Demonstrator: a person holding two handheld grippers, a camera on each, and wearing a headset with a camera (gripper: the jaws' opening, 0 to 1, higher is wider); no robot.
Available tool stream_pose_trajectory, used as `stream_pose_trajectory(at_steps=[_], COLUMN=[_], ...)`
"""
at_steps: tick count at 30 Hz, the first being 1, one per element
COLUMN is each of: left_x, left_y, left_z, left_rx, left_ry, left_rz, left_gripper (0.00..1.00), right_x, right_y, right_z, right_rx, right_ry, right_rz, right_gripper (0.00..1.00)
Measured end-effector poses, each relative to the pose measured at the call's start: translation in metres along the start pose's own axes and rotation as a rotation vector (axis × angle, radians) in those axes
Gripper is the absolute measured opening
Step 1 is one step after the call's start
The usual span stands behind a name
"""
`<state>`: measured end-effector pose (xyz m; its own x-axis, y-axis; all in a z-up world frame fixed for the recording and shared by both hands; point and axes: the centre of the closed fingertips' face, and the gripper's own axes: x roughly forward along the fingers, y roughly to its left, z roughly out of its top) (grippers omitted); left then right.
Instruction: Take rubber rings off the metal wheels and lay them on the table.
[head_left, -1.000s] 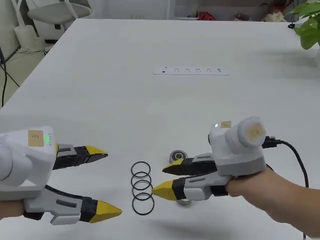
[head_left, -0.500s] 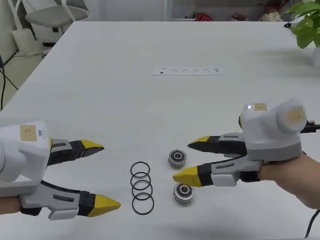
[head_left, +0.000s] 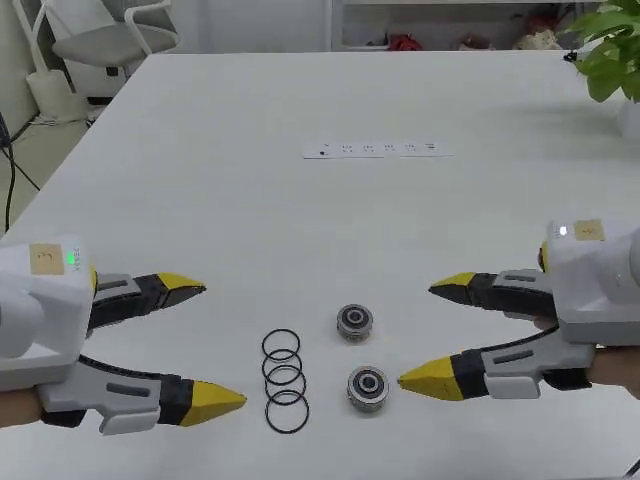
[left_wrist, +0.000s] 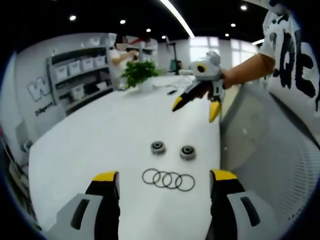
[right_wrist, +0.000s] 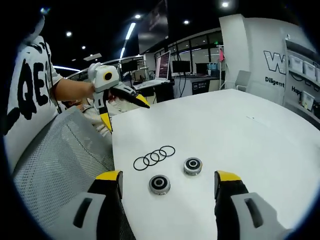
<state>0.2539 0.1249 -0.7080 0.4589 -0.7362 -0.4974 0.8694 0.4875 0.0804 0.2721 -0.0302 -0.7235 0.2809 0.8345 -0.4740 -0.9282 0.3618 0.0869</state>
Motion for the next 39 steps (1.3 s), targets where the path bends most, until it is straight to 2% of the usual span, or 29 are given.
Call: stream_pose_trajectory(at_steps=[9, 17, 39], left_x=[0.0, 0.0, 0.0], left_y=[-0.003, -0.004, -0.009], left_z=[0.006, 0.006, -0.002], left_rx=[-0.01, -0.026, -0.042], left_ry=[-0.016, -0.029, -0.021], left_rz=[0.007, 0.02, 0.03], left_gripper=[0.76, 0.77, 0.78], right_x=[-0.02, -0.032, -0.036], right_y=[-0.009, -0.013, -0.013], right_z=[-0.009, -0.015, -0.03], right_rx=[0.019, 0.041, 0.067], right_ry=[-0.005, -0.02, -0.006], right_rz=[-0.06, -0.113, -0.14], right_gripper=[0.79, 0.84, 0.86])
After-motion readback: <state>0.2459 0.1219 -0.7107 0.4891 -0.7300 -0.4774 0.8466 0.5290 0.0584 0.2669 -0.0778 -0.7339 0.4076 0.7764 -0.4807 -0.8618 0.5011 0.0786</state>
